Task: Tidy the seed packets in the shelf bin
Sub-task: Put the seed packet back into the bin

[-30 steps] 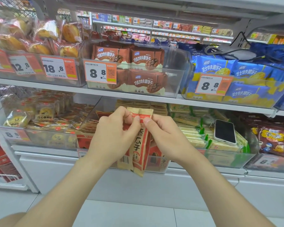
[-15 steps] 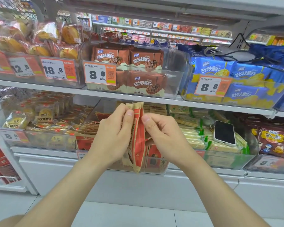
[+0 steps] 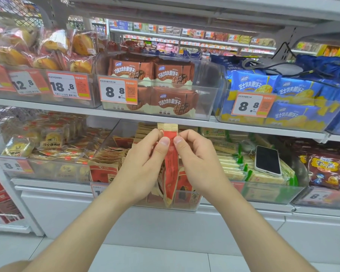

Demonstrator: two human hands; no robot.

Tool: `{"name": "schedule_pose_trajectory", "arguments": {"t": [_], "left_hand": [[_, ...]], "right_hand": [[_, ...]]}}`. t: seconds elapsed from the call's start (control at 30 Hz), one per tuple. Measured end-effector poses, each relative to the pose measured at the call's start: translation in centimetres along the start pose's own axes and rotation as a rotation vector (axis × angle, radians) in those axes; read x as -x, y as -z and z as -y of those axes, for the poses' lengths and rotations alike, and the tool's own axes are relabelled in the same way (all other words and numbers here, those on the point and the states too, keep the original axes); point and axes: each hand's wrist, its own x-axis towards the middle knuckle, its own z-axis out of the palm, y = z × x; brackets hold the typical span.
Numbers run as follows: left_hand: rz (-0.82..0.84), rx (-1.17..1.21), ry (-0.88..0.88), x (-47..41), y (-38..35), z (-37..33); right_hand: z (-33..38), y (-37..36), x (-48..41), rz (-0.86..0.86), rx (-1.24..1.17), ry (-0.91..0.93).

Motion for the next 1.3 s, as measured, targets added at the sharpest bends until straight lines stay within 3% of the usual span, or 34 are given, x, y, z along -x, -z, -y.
{"name": "schedule_pose_trajectory", "arguments": {"t": [0.13,0.3,0.37,0.5,0.6,0.73,1.0,1.3], "left_hand": [[-0.041,0.084,0.068,-0.4,-0.1,-0.4],[-0.213,0.292,0.164,-1.0,0.4,-0.5],[-0.237,0.343,0.168,-0.9,0.5,-0.7],[-0.164,0.482,0.185,-1.0,0.7,-1.1],[-0.076,0.372,0.119,-0.8,0.7,-0.6],[-0.036,0.17,0.088,-0.6,0.4,-0.2],[0.125,0.269,0.103,-0.8,1.4,0.8],[0.128,0.587,0.255,-0.7,2.5,-0.1]], "right_hand": [[0.6,0.4,-0.1,0.039,-0.046,-0.018],[0.3,1.6,0.4,0.326,0.073,-0.153],[0.4,1.6,0.5,0.364,0.024,-0.182],[0.9,1.2,0.1,0.165,-0.07,-0.073],[0.6,0.8,0.0,0.05,-0.035,0.001],[0.1,0.3,0.2,0.014,0.042,0.062],[-0.6,0.3,0.0,-0.019,0.302,0.063],[0.1,0.9,-0.1,0.031,-0.05,-0.117]]}}
